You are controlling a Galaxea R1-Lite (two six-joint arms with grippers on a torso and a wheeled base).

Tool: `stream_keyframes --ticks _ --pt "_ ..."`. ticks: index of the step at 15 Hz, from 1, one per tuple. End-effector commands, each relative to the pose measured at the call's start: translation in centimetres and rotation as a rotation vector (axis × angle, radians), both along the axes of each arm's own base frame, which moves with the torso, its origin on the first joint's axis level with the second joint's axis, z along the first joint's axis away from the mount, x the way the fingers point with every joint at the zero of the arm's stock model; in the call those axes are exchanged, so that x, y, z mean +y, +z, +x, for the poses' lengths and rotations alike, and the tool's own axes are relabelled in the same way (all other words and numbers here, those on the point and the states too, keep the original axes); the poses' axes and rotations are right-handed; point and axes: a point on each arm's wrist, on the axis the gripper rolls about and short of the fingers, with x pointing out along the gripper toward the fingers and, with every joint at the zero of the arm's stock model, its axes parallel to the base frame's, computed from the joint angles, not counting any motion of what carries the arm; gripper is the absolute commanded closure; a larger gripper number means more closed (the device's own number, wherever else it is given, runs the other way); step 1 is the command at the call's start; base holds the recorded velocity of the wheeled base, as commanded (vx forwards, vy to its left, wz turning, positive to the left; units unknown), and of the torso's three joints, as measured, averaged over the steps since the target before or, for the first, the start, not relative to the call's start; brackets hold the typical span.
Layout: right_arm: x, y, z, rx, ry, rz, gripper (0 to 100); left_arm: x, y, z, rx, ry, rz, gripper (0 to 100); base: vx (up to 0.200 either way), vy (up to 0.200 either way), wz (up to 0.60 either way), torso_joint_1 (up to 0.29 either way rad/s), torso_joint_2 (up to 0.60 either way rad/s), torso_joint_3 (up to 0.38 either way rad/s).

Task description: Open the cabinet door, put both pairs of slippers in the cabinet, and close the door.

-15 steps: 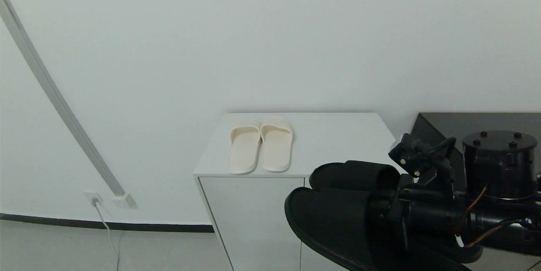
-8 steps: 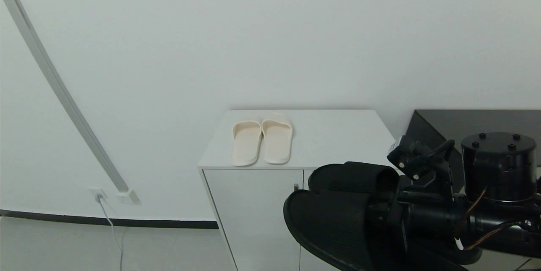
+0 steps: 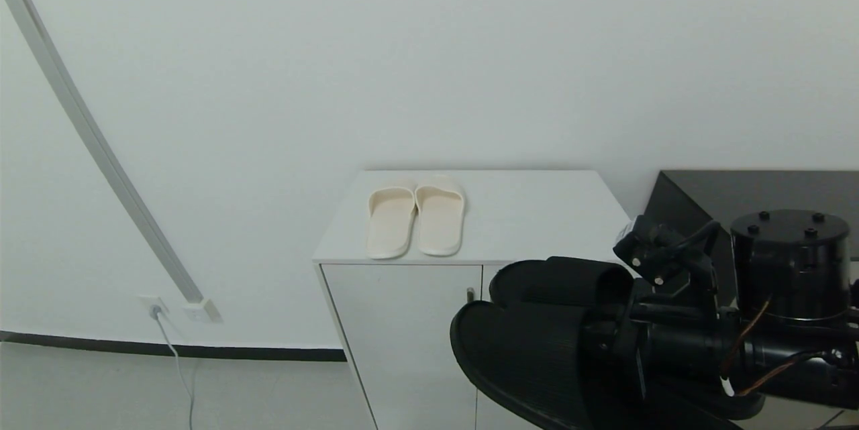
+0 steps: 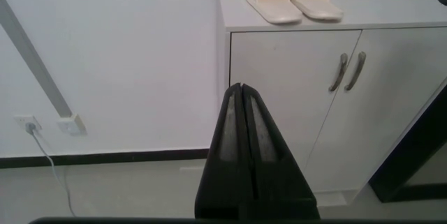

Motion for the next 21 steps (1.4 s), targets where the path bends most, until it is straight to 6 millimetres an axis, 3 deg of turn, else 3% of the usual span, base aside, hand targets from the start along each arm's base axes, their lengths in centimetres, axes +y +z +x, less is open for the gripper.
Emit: stream_keyframes --ticks 1,2,3,21 --pt "0.1 -0.2 0.1 0.005 0.001 -0.004 100 0.0 0.0 0.0 0.001 0.0 0.001 100 0.0 0.0 0.0 -0.168 0.36 0.203" --pt "0.1 -0.3 0.1 0.008 0.0 -0.007 100 0.0 0.0 0.0 0.001 0.0 0.0 100 0.0 0.0 0.0 -0.154 0.37 0.198" --pt "0.1 -0.2 0.1 0.003 0.0 -0.003 100 0.0 0.0 0.0 0.001 0.0 0.0 0 0.0 0.0 0.0 -0.154 0.37 0.207" --pt "0.2 -1.0 0.2 -0.002 0.011 -0.021 100 0.0 0.0 0.0 -0.001 0.002 0.0 0 0.0 0.0 0.0 -0.198 0.5 0.296"
